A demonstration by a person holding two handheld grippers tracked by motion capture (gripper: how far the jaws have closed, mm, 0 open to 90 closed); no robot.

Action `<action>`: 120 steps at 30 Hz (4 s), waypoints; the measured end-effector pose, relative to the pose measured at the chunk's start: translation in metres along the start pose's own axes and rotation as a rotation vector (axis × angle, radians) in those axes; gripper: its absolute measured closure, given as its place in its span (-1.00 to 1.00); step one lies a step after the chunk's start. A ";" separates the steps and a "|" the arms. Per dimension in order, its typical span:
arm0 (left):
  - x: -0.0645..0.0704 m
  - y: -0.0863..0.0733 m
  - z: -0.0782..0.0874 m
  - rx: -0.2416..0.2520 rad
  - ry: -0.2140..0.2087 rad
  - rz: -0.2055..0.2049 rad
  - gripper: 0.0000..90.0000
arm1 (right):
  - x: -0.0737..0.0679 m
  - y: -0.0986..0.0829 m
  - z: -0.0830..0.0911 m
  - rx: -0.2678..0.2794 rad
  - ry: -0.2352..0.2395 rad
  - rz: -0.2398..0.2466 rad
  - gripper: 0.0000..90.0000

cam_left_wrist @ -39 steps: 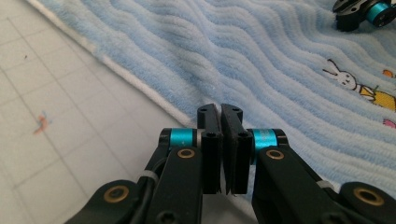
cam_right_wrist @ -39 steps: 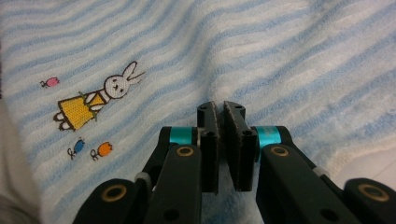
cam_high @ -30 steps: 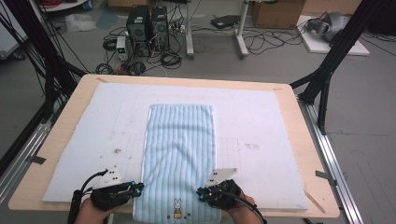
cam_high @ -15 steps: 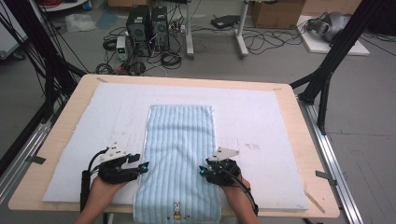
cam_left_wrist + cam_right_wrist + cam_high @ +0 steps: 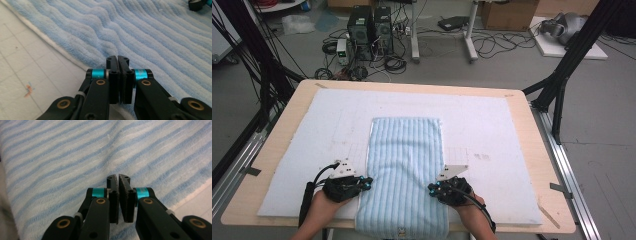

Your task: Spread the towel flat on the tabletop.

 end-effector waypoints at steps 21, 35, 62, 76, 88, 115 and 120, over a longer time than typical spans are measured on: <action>-0.109 0.075 -0.039 0.176 0.169 0.116 -0.04 | 0.070 0.029 -0.003 0.231 -0.103 -0.084 -0.62; -0.149 0.083 -0.089 0.082 0.292 0.236 -0.16 | 0.072 0.028 -0.004 0.222 -0.116 -0.097 -0.69; -0.163 0.086 -0.090 0.049 0.350 0.255 0.12 | 0.137 0.071 -0.043 0.133 -0.225 -0.235 -0.39; -0.155 0.088 -0.097 0.020 0.313 0.173 0.95 | 0.162 0.098 -0.078 0.086 -0.246 -0.270 0.90; -0.172 0.111 -0.108 0.104 0.431 0.270 0.71 | 0.179 0.117 -0.083 0.119 -0.482 -0.241 0.76; -0.167 0.095 -0.098 0.085 0.324 0.251 0.06 | 0.184 0.102 -0.072 0.150 -0.459 -0.307 0.17; -0.155 0.094 -0.084 0.157 0.260 0.191 -0.12 | 0.172 0.098 -0.050 0.186 -0.414 -0.243 -0.16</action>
Point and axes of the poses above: each handheld gripper's, and its own axes: z roughly backward along the jaws, y roughly out of its top, x roughly to its right, the point moved 2 cm from there along -z, roughly forward along the jaws, and after that the axes turned 4 degrees about -z, right-handed, at the moved point
